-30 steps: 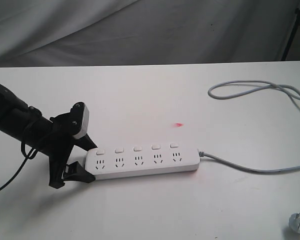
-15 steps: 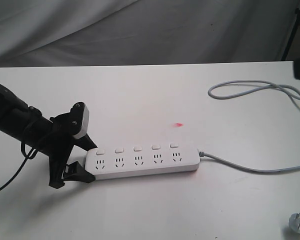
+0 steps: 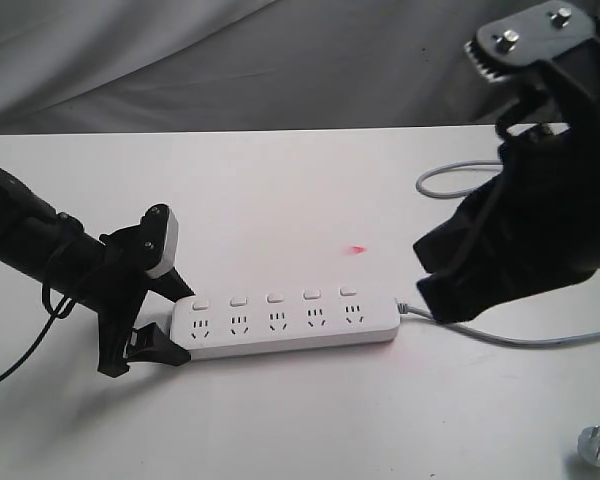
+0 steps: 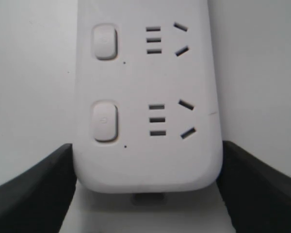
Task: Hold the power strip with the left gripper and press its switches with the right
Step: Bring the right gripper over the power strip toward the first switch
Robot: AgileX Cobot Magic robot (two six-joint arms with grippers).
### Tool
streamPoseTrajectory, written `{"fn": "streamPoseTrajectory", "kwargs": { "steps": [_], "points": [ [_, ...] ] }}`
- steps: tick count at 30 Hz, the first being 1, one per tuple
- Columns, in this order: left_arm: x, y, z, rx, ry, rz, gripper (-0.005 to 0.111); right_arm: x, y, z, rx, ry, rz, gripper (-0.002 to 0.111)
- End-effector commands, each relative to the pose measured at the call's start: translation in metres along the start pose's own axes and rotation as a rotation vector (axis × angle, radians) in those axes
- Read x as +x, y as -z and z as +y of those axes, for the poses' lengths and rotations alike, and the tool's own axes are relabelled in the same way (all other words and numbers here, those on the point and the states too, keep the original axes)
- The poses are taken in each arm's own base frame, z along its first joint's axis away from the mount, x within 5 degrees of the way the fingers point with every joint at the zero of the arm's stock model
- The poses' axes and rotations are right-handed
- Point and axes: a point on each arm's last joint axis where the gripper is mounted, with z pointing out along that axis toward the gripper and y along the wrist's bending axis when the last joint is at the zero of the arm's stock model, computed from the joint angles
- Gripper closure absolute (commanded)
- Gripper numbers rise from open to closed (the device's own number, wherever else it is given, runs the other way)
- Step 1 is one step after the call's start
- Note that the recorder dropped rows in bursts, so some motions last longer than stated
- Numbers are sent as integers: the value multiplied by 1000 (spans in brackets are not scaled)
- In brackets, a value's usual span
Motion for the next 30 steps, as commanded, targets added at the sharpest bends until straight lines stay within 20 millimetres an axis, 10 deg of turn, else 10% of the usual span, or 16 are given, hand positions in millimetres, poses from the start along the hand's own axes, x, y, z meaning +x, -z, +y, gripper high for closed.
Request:
{"fn": "streamPoseTrajectory", "kwargs": {
  "steps": [1, 13, 25, 30],
  "points": [
    [-1, -1, -2, 10, -6, -1, 52, -2, -13, 8, -35, 61, 38, 108],
    [-1, -1, -2, 10, -6, -1, 52, -21, -27, 14, -105, 200, -82, 108],
    [-1, -1, -2, 10, -6, -1, 52, -110, -98, 16, -171, 499, -137, 108],
    [-1, -1, -2, 10, -6, -1, 52, -119, -138, 14, -203, 567, -113, 108]
  ]
}}
